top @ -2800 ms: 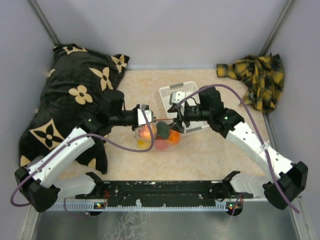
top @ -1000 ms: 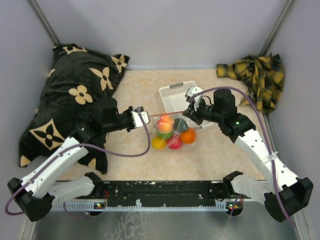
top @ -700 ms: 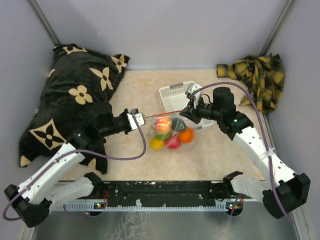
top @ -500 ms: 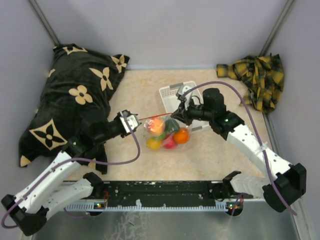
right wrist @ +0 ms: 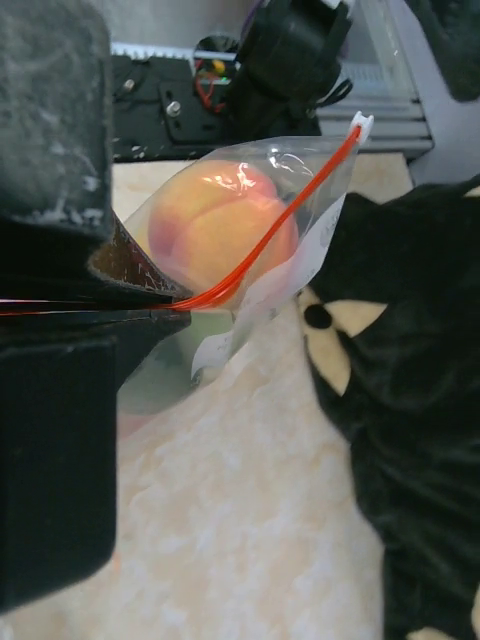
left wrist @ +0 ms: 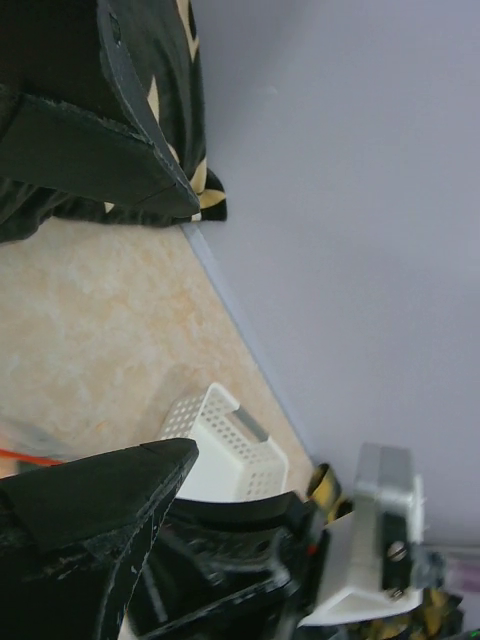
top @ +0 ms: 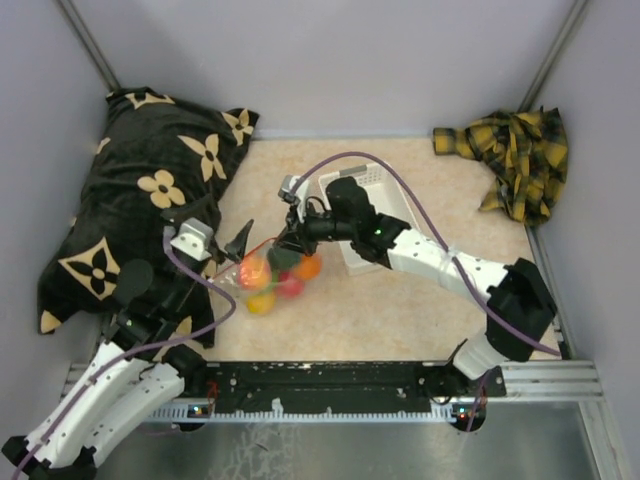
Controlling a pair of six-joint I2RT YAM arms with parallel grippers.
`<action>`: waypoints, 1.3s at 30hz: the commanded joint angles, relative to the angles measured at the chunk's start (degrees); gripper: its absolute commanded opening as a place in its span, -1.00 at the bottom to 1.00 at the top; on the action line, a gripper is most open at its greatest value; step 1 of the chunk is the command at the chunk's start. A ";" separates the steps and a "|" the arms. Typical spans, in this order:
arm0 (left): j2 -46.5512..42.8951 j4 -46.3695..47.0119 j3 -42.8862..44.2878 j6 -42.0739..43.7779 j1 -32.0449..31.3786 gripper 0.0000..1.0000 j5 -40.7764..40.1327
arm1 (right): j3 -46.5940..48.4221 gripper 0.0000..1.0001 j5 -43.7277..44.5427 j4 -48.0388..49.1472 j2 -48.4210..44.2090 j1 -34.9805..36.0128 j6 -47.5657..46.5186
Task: Place the food in the zip-top bag and seal the zipper
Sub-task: Place the zipper food storage bag at the center of the board, then reset both arms
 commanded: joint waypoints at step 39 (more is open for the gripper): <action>-27.48 -24.99 7.53 -25.58 4.39 0.99 -20.18 | -31.33 0.66 77.29 -6.21 -64.88 -0.31 5.41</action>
